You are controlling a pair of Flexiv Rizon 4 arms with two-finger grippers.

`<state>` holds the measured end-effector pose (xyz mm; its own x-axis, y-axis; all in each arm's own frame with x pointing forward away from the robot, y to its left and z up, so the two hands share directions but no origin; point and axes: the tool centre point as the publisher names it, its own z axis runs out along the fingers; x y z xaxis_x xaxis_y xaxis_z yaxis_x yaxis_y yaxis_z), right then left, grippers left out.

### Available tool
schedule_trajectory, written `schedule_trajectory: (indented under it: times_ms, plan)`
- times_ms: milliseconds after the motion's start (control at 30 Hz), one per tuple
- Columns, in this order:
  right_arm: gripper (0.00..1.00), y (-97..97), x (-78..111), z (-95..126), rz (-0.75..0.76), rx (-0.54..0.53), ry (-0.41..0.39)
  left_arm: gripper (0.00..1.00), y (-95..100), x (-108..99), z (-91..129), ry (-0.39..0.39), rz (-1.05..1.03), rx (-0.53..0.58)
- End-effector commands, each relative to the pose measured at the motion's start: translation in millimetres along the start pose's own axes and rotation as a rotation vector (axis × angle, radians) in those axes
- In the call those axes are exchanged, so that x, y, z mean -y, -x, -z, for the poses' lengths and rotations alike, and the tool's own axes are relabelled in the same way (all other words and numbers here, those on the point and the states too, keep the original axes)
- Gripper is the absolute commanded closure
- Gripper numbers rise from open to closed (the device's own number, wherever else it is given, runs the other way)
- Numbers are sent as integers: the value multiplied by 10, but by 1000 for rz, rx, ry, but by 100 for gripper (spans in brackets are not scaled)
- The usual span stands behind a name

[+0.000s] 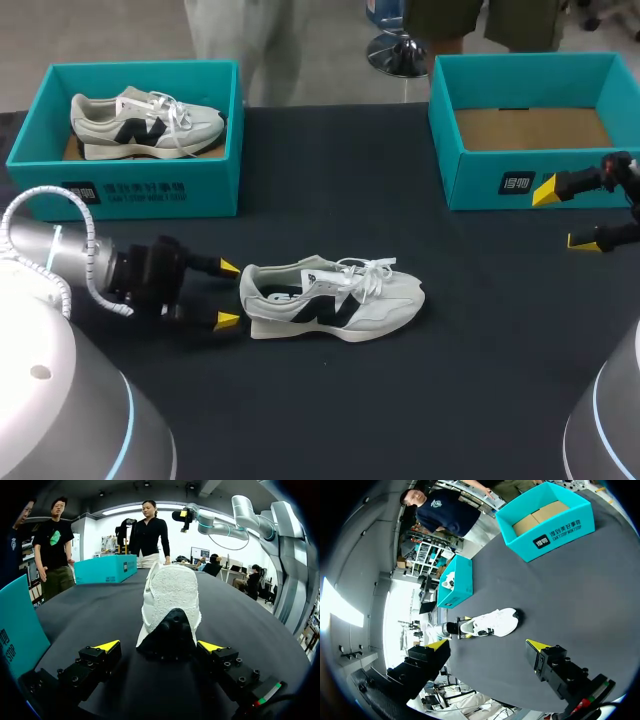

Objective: Take the shoe out of the shoebox, open the shoe tongue, remove and reinsert the insole, then place the shoe into the shoebox

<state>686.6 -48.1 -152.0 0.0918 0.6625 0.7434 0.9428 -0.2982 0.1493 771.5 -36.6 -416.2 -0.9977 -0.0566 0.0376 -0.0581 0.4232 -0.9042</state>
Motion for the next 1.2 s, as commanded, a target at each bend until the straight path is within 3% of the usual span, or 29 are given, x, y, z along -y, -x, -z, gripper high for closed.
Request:
schedule_trajectory:
  times_ms: [33,600,1200]
  plan:
    - [0,5,22,4,-1,2,3,0,-42,24,-79,-2,3,4]
    - [0,5,22,4,-1,2,3,0,-182,128,-279,-22,10,-11]
    - [0,5,22,4,-1,2,3,0,-151,167,-481,-41,19,5]
